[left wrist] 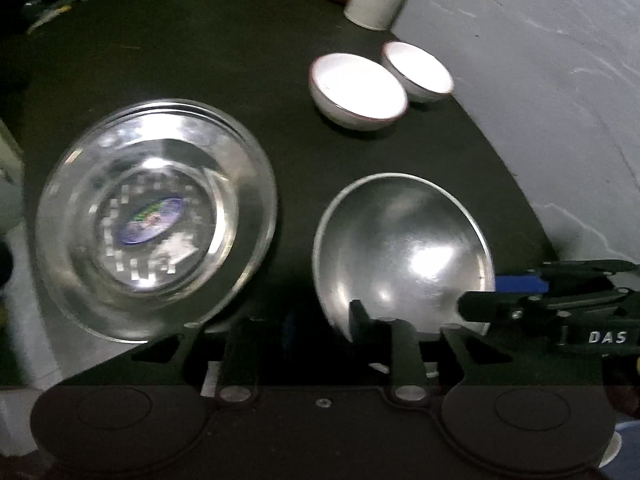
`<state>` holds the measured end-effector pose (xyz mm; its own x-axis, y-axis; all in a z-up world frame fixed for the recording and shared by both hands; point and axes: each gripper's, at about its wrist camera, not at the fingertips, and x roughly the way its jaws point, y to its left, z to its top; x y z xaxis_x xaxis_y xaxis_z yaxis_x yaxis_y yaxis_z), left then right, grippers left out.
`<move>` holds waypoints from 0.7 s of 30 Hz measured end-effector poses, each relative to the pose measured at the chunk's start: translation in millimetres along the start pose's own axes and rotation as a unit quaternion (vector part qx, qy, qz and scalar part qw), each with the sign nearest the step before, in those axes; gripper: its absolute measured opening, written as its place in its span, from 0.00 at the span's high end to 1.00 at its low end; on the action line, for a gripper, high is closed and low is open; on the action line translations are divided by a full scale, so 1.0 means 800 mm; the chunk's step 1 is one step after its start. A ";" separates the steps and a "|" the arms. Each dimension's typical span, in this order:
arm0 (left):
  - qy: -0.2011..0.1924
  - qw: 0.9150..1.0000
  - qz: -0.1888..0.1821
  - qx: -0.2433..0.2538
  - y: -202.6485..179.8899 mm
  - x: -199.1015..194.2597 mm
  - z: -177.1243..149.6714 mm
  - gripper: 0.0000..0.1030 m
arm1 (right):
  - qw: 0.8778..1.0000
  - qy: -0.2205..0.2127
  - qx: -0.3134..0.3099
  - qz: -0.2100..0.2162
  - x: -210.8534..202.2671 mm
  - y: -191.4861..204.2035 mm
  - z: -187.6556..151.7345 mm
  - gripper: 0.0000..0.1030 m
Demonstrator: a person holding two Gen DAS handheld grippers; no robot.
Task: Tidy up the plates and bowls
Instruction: 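Lower the steel bowl beside the stacked plates and open both grippers, then move the left gripper to a red-rimmed white bowl and grasp its rim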
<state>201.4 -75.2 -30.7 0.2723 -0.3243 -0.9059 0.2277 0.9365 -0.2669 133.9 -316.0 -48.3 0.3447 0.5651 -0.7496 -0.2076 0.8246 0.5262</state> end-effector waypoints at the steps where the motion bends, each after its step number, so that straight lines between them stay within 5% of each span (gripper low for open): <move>1: -0.003 1.000 0.008 -0.002 0.001 -0.004 0.000 0.62 | 1.000 -0.006 0.002 0.001 -0.003 -0.002 0.000 0.54; 4: -0.018 0.999 0.031 -0.006 0.005 -0.020 0.000 0.51 | 0.999 -0.029 0.013 -0.003 -0.015 -0.008 0.002 0.41; 8: -0.046 0.997 0.058 0.002 0.002 -0.041 0.003 0.23 | 0.997 -0.070 0.021 -0.024 -0.029 -0.015 0.005 0.12; 14: -0.076 0.994 0.083 0.017 -0.012 -0.058 0.021 0.01 | 0.992 -0.108 0.023 -0.053 -0.037 -0.019 0.011 0.00; 21: -0.097 0.988 0.121 0.003 -0.024 -0.050 0.067 0.01 | 0.984 -0.142 0.017 -0.108 -0.044 -0.019 0.009 0.00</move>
<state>236.2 -87.4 28.6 0.4927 -0.1119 -0.8630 0.1406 0.9889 -0.0480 131.0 -348.6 -26.7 0.6210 0.3428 -0.7049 -0.0727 0.9206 0.3837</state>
